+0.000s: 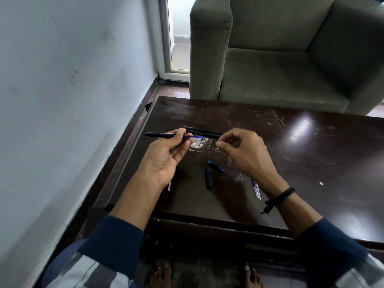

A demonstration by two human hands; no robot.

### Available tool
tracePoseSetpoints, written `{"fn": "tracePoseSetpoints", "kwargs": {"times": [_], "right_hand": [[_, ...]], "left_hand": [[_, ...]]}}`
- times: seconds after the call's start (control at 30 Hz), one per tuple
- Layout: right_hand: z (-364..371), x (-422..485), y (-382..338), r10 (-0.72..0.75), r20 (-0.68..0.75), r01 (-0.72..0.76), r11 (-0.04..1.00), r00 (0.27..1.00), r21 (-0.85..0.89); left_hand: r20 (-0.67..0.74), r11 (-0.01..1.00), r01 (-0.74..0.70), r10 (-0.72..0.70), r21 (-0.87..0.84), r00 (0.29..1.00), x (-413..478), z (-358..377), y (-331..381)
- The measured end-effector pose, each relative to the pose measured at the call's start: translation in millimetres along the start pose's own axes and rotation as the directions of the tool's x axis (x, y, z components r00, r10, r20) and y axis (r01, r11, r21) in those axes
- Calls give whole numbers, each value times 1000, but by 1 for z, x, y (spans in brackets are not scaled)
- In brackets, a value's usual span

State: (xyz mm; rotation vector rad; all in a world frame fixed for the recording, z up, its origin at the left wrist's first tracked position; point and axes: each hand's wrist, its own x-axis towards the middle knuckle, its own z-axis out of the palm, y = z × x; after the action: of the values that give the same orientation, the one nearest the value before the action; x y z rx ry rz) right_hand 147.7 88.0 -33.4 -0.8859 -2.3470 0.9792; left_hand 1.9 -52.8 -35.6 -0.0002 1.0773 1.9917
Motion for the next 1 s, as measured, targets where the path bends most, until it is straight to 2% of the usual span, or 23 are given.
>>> {"fn": "tracePoseSetpoints", "kwargs": {"times": [0.13,0.23,0.33,0.43,0.53,0.7,1.0], "right_hand": [[11,-4,4,41,262,78,900,964,-428],[22,-10,3,-22,322,200,823,946,-532],[23,-11,3,-62,264,194,838,963,-510],[18,-5,4,-107,86,131,927,991,-352],[14,-1,2,-186,-61,166,955,981,-246],[20,-6,2,-295,-67,265,921,953,-286],[20,-5,4,-310,-79,270,907,947,-322]], "left_hand": [[-13,1000,9,-9,5,1000,0,0,0],[-9,1000,16,-16,26,1000,-2,1,-3],[-8,999,14,-14,41,1000,-3,0,-2],[-21,998,12,-10,55,1000,-3,-1,-1],[-24,998,8,-6,68,1000,-3,-1,-1],[-35,996,-3,6,87,999,-3,-1,-3],[-35,995,-10,14,97,999,-1,-2,-4]]}}
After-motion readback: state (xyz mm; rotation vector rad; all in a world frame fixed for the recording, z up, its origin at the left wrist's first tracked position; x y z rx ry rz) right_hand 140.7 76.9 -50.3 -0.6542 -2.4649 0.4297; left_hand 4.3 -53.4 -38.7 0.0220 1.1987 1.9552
